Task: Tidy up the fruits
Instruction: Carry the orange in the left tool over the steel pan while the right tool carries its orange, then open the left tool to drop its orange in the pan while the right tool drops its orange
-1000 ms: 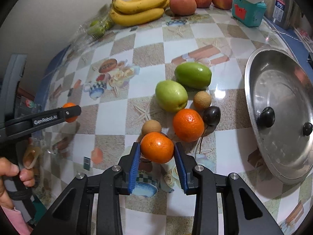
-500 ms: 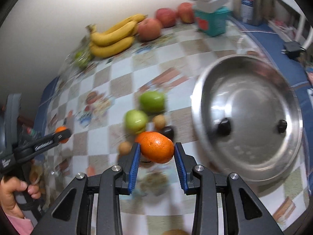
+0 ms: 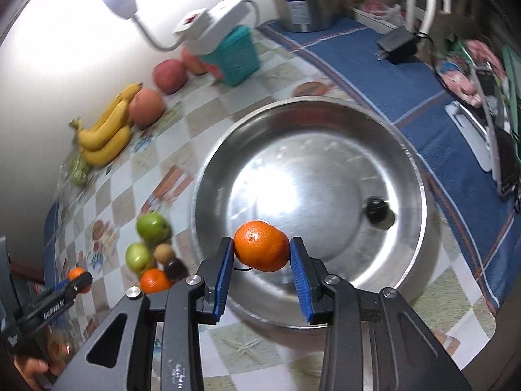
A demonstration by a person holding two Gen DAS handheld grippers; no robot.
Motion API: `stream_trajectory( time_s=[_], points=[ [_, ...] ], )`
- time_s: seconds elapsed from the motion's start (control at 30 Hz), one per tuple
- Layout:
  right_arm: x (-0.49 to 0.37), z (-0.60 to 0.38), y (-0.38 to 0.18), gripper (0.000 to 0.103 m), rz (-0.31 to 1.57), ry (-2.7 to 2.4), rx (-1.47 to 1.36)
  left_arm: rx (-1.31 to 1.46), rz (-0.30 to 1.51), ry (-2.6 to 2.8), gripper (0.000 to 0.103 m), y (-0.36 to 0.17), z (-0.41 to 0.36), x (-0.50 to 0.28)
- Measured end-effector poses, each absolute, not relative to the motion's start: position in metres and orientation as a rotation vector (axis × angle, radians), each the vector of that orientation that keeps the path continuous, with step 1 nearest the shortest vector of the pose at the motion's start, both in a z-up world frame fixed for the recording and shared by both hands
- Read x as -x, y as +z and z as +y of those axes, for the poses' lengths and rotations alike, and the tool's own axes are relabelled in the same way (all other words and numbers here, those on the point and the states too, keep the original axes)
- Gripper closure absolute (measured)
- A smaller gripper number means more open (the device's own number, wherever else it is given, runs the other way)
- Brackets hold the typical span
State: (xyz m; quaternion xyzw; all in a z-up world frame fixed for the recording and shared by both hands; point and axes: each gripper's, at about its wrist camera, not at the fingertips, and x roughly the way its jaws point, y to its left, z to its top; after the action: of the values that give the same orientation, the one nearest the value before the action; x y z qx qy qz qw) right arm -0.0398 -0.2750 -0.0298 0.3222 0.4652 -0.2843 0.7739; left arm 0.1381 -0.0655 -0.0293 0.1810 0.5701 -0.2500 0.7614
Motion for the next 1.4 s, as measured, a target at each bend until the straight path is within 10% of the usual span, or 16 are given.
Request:
stream_trajectory(
  time_s=[1.4],
  points=[
    [0.043, -0.347, -0.061, 0.066, 0.968, -0.767, -0.513, -0.468, 0.996, -0.836, 0.064, -0.069, -0.241, -0.041]
  ],
)
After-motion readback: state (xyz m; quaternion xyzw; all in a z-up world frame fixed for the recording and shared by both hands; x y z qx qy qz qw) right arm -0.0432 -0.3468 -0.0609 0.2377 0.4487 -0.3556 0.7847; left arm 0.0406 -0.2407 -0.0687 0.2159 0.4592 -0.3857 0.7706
